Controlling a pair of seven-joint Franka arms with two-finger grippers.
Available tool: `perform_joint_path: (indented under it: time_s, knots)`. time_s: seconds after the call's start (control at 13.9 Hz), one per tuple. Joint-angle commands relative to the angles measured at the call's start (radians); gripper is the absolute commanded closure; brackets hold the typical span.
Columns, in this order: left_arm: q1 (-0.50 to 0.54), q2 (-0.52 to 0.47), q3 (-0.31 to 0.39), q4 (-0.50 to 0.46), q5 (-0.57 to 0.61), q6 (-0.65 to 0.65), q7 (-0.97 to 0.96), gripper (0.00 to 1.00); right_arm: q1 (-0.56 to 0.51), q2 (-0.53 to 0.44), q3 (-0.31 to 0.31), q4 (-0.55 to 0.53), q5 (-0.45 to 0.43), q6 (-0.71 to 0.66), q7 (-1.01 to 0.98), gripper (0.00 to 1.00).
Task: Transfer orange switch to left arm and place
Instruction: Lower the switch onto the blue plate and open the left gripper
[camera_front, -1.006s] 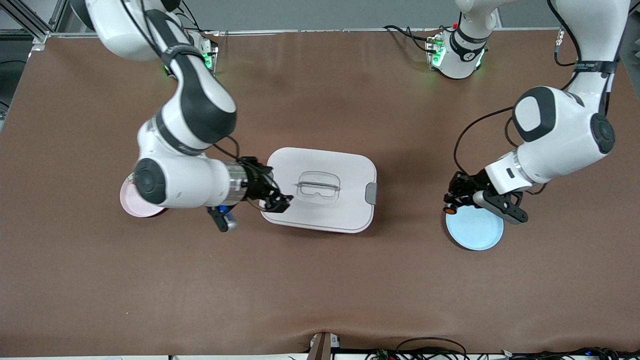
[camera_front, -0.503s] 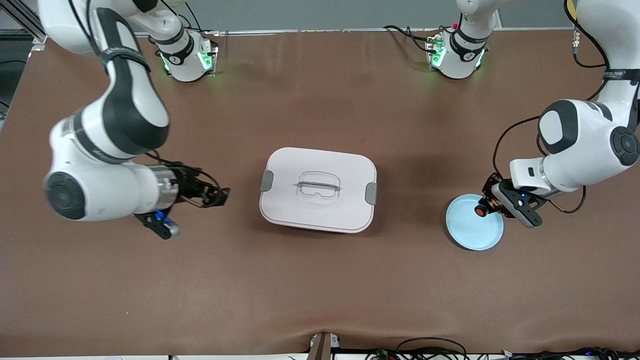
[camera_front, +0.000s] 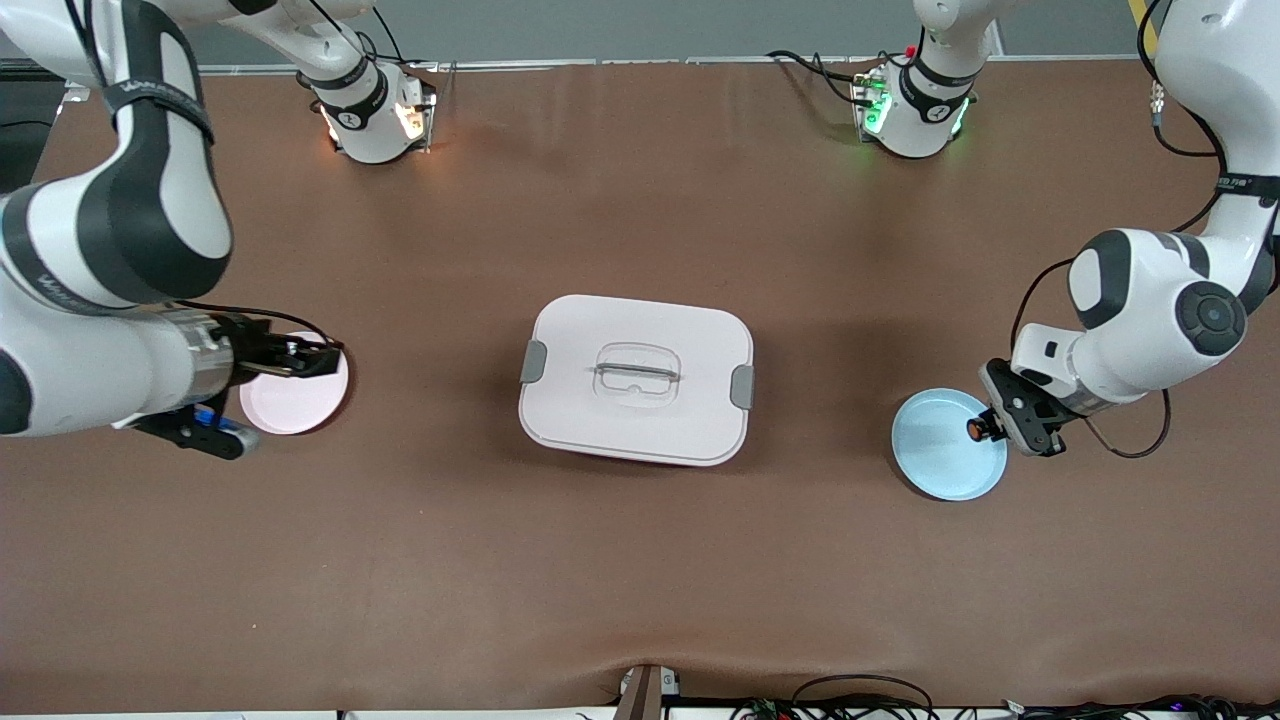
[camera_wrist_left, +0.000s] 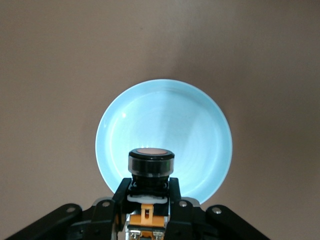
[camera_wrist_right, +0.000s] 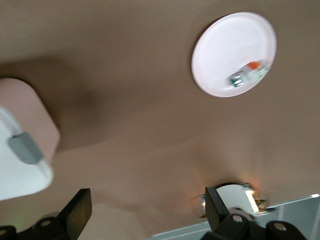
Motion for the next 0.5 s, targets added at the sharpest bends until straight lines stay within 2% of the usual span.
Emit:
perform_joint_path:
  time_s: [0.0, 0.22, 0.43]
  knots:
    - [0.023, 0.073, -0.007, 0.009, 0.033, 0.077, 0.13, 1.0, -0.07, -0.04, 0.017, -0.011, -0.084, -0.05, -0.153, 0.0]
    - [0.034, 0.124, -0.007, 0.009, 0.033, 0.132, 0.256, 1.0, -0.116, -0.045, 0.017, -0.011, -0.147, -0.08, -0.274, 0.0]
    - [0.037, 0.159, -0.007, 0.009, 0.035, 0.161, 0.344, 1.0, -0.141, -0.063, 0.017, -0.011, -0.172, -0.085, -0.301, 0.0]
